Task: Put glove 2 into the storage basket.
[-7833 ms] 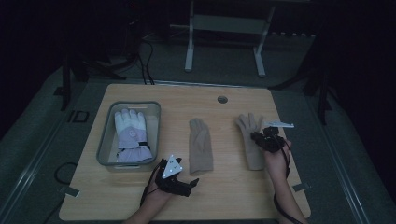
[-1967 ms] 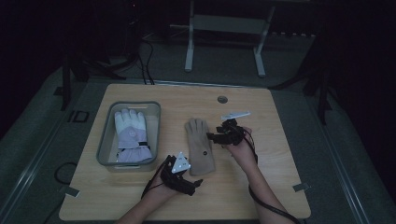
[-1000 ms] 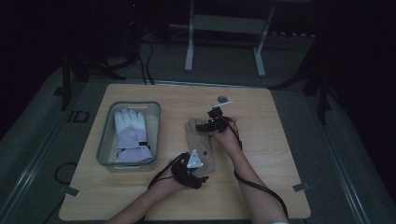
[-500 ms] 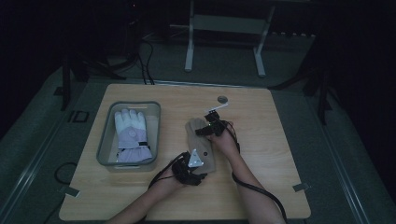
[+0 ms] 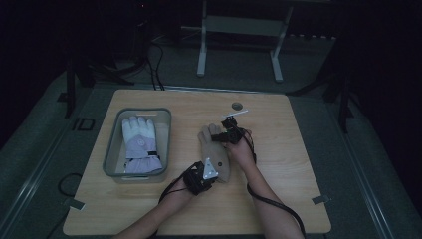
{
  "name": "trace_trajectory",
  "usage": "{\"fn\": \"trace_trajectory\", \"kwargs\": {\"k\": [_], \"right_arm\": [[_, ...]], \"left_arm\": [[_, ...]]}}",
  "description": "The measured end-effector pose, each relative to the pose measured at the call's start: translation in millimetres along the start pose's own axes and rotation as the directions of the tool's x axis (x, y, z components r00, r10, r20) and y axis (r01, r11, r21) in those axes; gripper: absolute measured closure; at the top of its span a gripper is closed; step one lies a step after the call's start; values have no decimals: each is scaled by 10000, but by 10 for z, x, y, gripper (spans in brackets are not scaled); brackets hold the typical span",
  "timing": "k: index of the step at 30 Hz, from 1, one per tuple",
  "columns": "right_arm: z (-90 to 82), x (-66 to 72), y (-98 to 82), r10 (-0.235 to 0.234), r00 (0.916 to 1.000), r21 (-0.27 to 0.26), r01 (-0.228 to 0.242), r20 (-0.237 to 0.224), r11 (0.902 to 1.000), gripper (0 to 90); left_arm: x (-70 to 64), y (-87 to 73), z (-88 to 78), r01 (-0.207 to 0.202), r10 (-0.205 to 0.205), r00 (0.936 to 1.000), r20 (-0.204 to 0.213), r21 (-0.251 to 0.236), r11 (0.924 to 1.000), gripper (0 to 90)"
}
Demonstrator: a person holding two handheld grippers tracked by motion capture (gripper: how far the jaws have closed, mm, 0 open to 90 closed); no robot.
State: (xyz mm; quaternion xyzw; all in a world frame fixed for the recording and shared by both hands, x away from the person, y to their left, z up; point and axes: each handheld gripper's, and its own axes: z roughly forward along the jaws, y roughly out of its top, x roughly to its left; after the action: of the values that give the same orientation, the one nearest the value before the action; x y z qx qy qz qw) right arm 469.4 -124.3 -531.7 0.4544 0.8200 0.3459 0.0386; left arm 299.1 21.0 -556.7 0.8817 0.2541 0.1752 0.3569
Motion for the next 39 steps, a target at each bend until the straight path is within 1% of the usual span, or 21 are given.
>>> {"fn": "trace_trajectory", "kwargs": {"k": [1, 3, 5, 6, 7, 9, 10, 11, 13, 14, 16, 20, 22, 25, 26, 27, 29, 34, 39], "right_arm": [[-20, 9, 8, -55, 10000, -23, 55, -45, 10000, 723], [-76, 37, 34, -81, 10000, -193, 81, -33, 9998, 724], [-124, 55, 58, -139, 9999, -338, 139, -1, 9993, 724], [-149, 61, 72, -160, 9999, -375, 159, -24, 9992, 725], [-182, 68, 89, -176, 9998, -437, 173, -71, 9989, 725], [-228, 79, 112, -157, 9998, -527, 149, -152, 9985, 725], [-262, 80, 127, -191, 9996, -634, 177, -208, 9978, 725], [-279, 83, 137, -167, 9995, -674, 148, -280, 9976, 725], [-324, 97, 162, -152, 9995, -747, 132, -267, 9971, 724], [-344, 110, 176, -190, 9993, -774, 166, -309, 9969, 724], [-388, 141, 207, -316, 9992, -864, 295, -229, 9958, 724], [-477, 202, 282, -390, 9986, -1094, 350, -344, 9934, 724], [-523, 245, 332, -453, 9982, -1207, 402, -394, 9919, 724], [-572, 299, 391, -507, 9974, -1358, 433, -508, 9898, 724], [-590, 324, 417, -586, 9971, -1405, 511, -496, 9888, 724], [-601, 344, 437, -607, 9967, -1471, 523, -532, 9877, 724], [-614, 384, 477, -675, 9959, -1518, 578, -598, 9867, 724], [-611, 488, 559, -774, 9940, -1599, 643, -776, 9850, 724], [-586, 602, 650, -993, 9910, -1686, 831, -902, 9822, 724]], "left_arm": [[-4, 16, -17, -25, 25, 10000, -70, -29, 10000, 822], [-1, 51, -55, -17, 16, 10000, -58, -120, 9999, 823], [1, 87, -97, -209, 207, 9996, -177, -98, 9997, 826], [6, 104, -125, -148, 145, 9997, -178, -183, 9997, 826], [9, 116, -141, -210, 207, 9996, -180, -133, 9997, 826], [12, 142, -186, -198, 193, 9995, -265, -197, 9996, 826], [14, 153, -198, -220, 216, 9995, -251, -155, 9996, 826], [15, 167, -226, -263, 256, 9992, -318, -238, 9994, 826], [20, 192, -259, -378, 373, 9987, -340, -155, 9992, 826], [26, 203, -282, -398, 391, 9985, -377, -196, 9990, 826], [40, 228, -325, -461, 455, 9981, -421, -147, 9988, 826], [78, 273, -440, -546, 537, 9969, -575, -140, 9984, 826], [102, 296, -511, -680, 672, 9954, -686, -98, 9976, 826], [139, 314, -604, -700, 690, 9946, -779, -103, 9975, 825], [150, 317, -632, -729, 718, 9939, -838, -100, 9973, 825], [150, 317, -632, -729, 718, 9939, -838, -100, 9973, 826], [182, 319, -705, -768, 760, 9926, -949, -48, 9970, 825], [238, 302, -802, -647, 644, 9933, -957, -3, 9979, 825], [300, 259, -912, -643, 643, 9911, -1167, 40, 9979, 826]]}}
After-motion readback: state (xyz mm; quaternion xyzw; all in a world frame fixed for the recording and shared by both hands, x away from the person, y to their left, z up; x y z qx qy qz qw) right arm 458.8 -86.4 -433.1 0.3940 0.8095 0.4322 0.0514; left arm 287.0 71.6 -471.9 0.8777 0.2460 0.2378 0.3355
